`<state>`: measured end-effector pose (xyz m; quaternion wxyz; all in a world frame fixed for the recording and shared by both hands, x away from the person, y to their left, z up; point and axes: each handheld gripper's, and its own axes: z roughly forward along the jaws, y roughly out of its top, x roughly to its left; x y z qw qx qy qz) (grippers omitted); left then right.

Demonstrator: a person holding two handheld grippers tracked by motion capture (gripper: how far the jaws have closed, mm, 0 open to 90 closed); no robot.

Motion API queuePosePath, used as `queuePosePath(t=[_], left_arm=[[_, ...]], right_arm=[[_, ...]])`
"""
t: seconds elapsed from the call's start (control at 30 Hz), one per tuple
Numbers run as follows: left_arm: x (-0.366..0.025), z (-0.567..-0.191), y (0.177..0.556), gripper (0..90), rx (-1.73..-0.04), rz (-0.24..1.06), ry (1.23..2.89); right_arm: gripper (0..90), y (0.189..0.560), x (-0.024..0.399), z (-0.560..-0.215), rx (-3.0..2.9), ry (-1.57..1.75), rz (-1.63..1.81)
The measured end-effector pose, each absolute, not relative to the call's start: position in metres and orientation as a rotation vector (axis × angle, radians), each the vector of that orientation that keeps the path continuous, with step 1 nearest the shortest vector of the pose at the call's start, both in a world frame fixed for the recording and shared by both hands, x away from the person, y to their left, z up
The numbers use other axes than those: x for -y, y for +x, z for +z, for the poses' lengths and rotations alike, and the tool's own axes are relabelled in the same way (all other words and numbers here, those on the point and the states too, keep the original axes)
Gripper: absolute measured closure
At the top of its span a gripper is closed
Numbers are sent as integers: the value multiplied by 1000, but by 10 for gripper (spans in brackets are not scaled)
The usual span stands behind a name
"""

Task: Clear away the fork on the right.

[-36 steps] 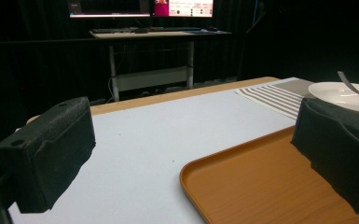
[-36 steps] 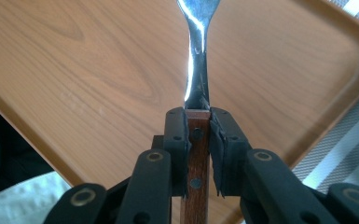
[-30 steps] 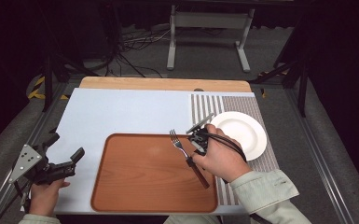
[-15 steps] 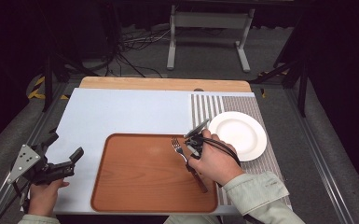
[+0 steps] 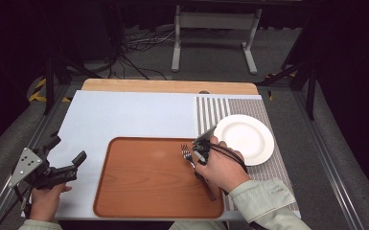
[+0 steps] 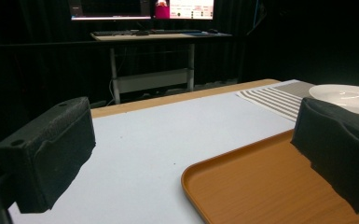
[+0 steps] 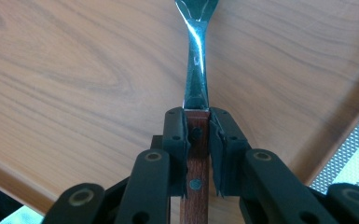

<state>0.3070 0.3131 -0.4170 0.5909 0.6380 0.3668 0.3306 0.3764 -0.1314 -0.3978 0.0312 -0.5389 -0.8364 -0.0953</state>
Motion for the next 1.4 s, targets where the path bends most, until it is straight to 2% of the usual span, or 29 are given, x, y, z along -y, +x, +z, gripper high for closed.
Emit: queuePosePath(t=[0.6,0.67,0.87,0.97,1.07,1.2,1.4], left_arm=[[-313,-417,307,3,-852,767,1484],[-313,-417,307,3,-852,767,1482],[-313,-417,308,3,-851,768,1483],[-313,-417,307,3,-853,767,1482],[-313,-417,307,3,-852,768,1485],[-313,-417,307,3,-855,767,1483],[-313,-417,307,3,-854,769,1485]], right_arm=[[759,375,129,-405,2555,-1679,-253],[661,375,130,-406,2559,-1668,-269],[614,377,133,-400,2596,-1644,-314],[560,377,134,-395,2615,-1621,-362],[391,378,134,-392,2690,-1562,-486],[237,381,135,-389,2816,-1445,-624],[186,385,132,-382,2882,-1229,-878]])
